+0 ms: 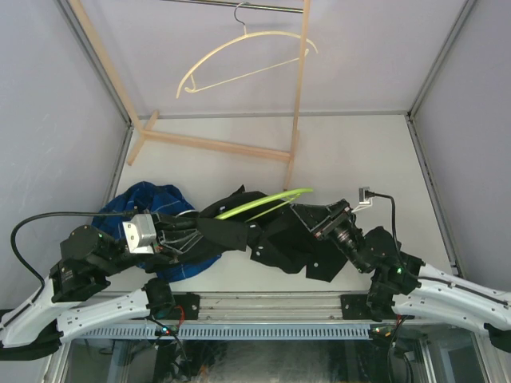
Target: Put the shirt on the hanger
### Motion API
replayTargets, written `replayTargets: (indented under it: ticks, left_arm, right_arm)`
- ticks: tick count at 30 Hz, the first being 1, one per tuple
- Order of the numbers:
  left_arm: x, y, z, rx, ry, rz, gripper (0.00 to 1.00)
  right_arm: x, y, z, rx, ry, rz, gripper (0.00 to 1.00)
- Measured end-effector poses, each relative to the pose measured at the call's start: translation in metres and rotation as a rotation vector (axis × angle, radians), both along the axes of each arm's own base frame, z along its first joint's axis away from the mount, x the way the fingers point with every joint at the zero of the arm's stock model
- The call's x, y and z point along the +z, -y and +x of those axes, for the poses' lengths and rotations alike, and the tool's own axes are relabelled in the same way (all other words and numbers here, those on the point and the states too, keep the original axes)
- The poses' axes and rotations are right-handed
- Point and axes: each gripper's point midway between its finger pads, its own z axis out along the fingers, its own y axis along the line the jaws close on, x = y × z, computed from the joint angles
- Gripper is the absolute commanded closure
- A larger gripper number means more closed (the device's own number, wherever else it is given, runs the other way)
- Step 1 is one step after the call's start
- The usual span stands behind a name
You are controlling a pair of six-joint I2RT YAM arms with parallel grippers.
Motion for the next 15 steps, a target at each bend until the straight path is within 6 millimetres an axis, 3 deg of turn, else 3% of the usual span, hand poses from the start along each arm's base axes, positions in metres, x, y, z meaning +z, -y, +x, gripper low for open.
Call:
replayTargets:
  ticks: [15]
  left_arm:
    - [-0.004,0.002,0.009,0.041,-0.011,0.016,1.0]
  right_arm:
    - [-0.012,-0.026,-0.028,0.034,-0.11,0.055,0.5]
